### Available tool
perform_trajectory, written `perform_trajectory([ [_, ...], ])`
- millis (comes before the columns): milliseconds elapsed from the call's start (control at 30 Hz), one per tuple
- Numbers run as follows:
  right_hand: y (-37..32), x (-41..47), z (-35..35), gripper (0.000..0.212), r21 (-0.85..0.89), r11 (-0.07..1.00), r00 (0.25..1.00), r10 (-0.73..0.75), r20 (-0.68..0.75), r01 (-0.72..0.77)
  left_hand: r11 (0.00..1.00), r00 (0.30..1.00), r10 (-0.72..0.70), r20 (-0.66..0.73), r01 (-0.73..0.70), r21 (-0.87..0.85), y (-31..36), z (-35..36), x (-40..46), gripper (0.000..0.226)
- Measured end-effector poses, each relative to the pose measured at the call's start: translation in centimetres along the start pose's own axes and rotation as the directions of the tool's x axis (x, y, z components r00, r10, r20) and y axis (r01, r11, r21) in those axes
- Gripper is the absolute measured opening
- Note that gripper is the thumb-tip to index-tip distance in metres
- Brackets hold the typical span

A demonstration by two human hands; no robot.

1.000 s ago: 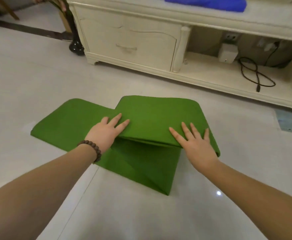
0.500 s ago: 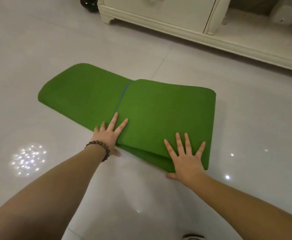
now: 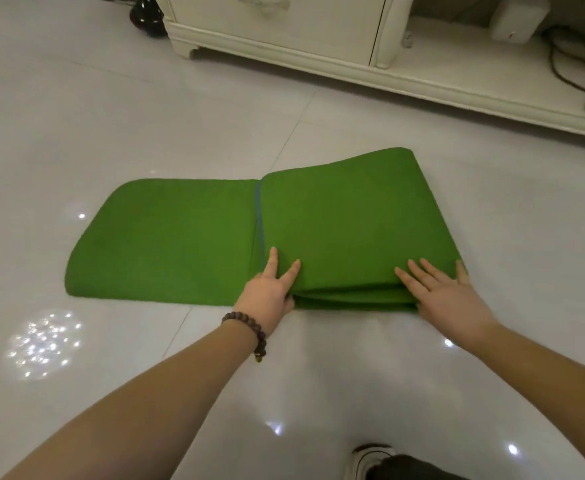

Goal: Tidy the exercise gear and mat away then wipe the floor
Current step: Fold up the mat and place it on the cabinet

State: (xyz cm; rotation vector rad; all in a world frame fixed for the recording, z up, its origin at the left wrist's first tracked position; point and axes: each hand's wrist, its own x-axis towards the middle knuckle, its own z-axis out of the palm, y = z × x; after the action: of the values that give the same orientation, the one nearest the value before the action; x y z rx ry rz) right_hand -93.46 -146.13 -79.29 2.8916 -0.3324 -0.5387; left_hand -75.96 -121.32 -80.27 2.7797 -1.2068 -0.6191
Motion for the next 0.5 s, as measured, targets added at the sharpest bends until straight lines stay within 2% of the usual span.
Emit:
perform_trajectory([
  [67,2.2,-1.3,1.1,0.100,0.024,0.998,0.997,0.055,-0.051,-0.054,0.999,1.000,0.028,-0.003,-0.028,-0.027,2.5,0.7,-0.1,0.064],
  [200,2.5,-2.4,1.8,0.095,0.042,0.993,0.982,0.112,-0.152,-0.106,0.992,0.995,0.065,-0.078,-0.073,-0.105,3.9,0.2,-0.7,0.060],
  [300,1.9,-2.1,0.9,0.102,0.118,0.984,0.954,0.161,-0.253,-0.135,0.964,0.954,0.134,-0.270,-0.189,-0.188,2.3,-2.2,-1.3,0.056],
  [367,1.3,-1.8,0.7,0.098,0.124,0.983,0.928,0.167,-0.332,-0.133,0.956,0.891,0.170,-0.421,-0.253,-0.148,0.1,-3.3,-1.2,0.055],
  [433,0.5,-1.1,0.7,0.098,0.117,0.986,0.941,0.152,-0.304,-0.121,0.976,0.916,0.145,-0.375,-0.195,-0.100,-1.9,-3.2,-0.7,0.059],
  [500,-0.3,-0.2,1.0,0.105,0.085,0.991,0.989,0.109,-0.104,-0.101,1.000,0.991,0.025,-0.132,-0.026,-0.005,-2.7,-1.8,0.1,0.071],
])
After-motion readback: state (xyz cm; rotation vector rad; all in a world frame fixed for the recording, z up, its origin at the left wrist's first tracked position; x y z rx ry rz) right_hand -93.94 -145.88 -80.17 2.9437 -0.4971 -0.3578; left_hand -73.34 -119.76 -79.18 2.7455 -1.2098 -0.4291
